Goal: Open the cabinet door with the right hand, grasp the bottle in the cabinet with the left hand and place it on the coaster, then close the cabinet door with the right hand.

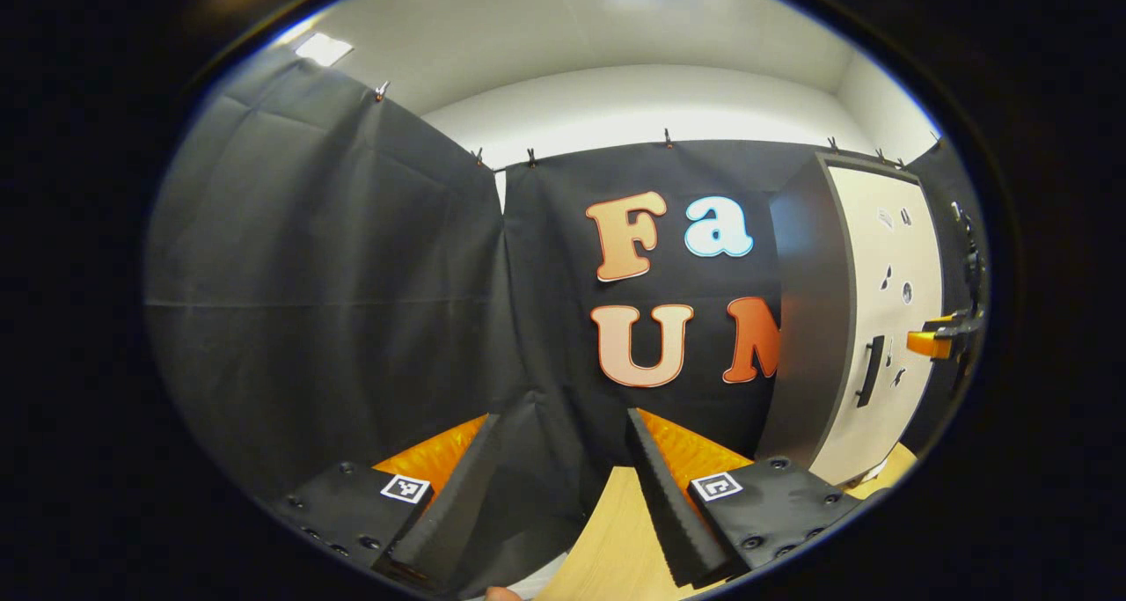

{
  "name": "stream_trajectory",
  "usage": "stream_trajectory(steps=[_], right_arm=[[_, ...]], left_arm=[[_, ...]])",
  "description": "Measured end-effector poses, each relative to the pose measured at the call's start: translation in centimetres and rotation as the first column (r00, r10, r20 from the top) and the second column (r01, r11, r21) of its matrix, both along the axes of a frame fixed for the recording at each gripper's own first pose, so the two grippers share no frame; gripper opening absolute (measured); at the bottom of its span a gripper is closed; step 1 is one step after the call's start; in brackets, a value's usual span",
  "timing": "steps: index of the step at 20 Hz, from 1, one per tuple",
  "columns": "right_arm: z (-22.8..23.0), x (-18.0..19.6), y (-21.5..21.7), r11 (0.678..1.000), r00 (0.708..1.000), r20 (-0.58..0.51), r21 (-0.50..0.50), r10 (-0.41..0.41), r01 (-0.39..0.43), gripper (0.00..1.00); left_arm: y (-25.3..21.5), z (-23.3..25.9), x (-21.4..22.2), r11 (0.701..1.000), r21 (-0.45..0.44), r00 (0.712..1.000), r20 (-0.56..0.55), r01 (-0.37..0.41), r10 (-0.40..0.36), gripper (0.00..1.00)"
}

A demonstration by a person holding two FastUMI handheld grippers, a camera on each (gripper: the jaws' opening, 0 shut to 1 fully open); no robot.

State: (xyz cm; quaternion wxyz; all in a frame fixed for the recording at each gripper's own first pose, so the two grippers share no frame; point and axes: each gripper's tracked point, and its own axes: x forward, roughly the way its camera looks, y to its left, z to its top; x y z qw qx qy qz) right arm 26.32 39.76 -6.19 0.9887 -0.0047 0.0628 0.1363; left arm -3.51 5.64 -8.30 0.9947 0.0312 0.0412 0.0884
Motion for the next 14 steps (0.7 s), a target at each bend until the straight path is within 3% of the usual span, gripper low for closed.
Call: stream_trajectory(steps=[6, 14], right_arm=[[3.5, -4.5, -4.7, 0.997, 0.996, 0.042, 0.0, -0.073, 0.073, 0.94], [6.7, -9.6, -10.6, 0.979, 0.975, 0.096, -0.026, -0.199, 0.202, 0.94]], left_arm=[[1.1, 2.2, -1.3, 1.0, 0.023, 0.999, 0.042, 0.007, -0.008, 0.9], [-0.8, 4.0, -0.1, 0.995, -0.013, 0.992, 0.079, 0.101, -0.1, 0.9]])
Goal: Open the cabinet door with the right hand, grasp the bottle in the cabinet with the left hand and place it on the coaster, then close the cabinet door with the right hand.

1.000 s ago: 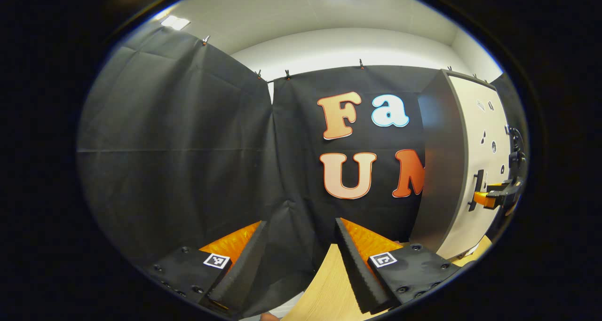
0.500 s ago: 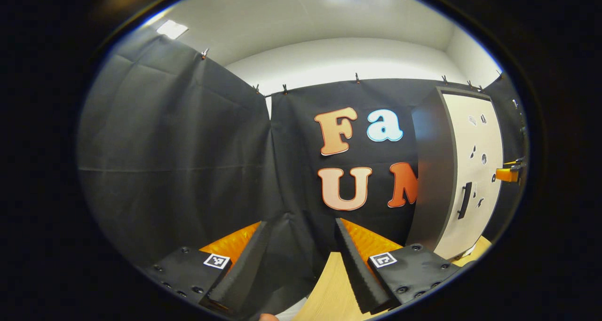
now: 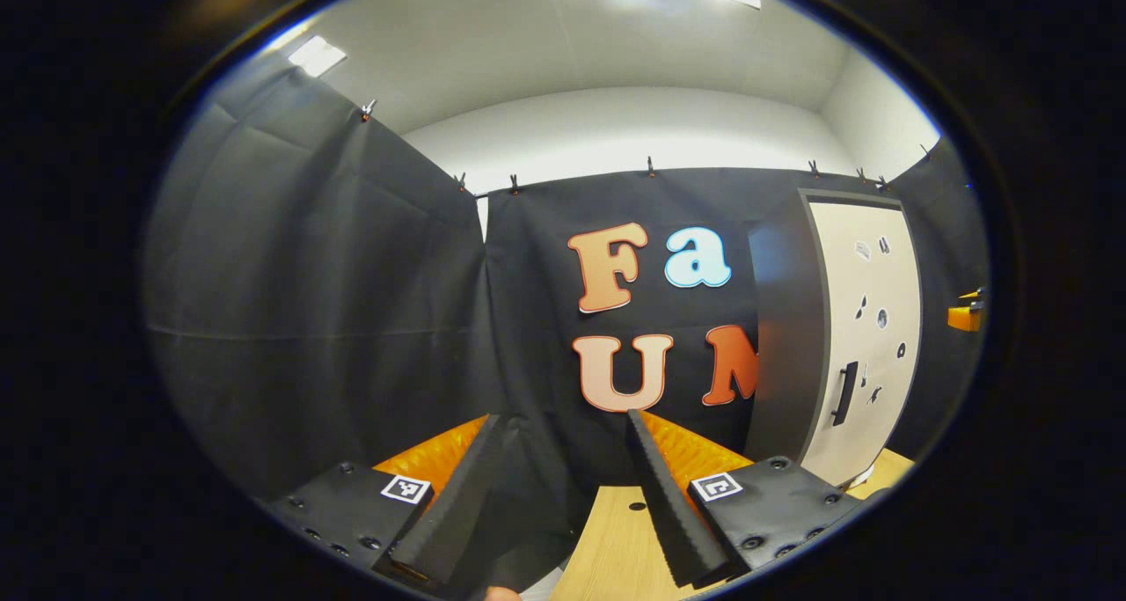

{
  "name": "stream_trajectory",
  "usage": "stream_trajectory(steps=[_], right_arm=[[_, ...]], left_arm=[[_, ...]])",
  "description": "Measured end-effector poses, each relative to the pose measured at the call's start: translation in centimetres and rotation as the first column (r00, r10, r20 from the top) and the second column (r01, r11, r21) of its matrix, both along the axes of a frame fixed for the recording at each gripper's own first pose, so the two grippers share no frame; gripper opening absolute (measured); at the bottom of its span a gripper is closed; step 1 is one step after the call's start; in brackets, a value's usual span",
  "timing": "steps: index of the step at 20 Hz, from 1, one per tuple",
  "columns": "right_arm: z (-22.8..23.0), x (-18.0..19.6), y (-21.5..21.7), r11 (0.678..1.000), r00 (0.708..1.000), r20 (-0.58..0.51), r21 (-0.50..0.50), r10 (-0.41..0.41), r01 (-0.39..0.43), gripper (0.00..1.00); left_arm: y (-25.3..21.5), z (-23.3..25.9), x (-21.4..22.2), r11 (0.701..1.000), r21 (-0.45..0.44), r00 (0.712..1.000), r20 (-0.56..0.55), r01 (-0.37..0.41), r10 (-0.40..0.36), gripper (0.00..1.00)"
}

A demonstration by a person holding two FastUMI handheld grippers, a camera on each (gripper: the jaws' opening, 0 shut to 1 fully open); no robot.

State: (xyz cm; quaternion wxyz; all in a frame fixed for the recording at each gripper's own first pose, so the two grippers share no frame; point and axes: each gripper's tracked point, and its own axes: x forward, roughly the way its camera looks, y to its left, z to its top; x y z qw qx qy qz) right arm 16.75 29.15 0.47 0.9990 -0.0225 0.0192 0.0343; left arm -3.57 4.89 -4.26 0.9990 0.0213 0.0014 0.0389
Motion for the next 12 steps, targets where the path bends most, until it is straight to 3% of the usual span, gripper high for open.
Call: stream_trajectory(steps=[4, 5, 7, 8, 11, 12], right_arm=[[1.1, -1.4, -2.0, 0.999, 0.999, 0.016, 0.012, -0.038, 0.037, 0.94], [1.3, -1.8, -2.3, 0.999, 0.999, 0.018, 0.02, -0.041, 0.041, 0.94], [1.4, -2.4, -3.1, 0.998, 0.998, 0.025, 0.016, -0.055, 0.055, 0.94], [1.4, -2.6, -3.4, 0.998, 0.998, 0.027, 0.016, -0.058, 0.057, 0.94], [0.8, -3.0, -3.7, 0.998, 0.999, 0.01, 0.036, -0.052, 0.051, 0.94], [0.6, -2.8, -3.9, 0.998, 0.999, 0.006, 0.038, -0.051, 0.051, 0.94]], left_arm=[[-1.0, -0.2, 1.4, 0.999, -0.024, 0.999, -0.009, 0.032, -0.032, 0.91], [-1.0, -0.2, 1.6, 0.999, -0.028, 0.999, -0.015, 0.034, -0.034, 0.97], [-1.1, 0.4, 2.0, 0.999, -0.023, 0.999, -0.012, 0.037, -0.037, 0.95], [-1.1, 0.8, 2.2, 0.999, -0.012, 0.999, -0.002, 0.038, -0.038, 0.99], [-2.1, 1.9, 2.7, 0.999, 0.006, 0.998, 0.022, 0.051, -0.051, 0.94], [-2.8, 2.0, 3.0, 0.998, 0.004, 0.998, 0.024, 0.062, -0.062, 0.99]])
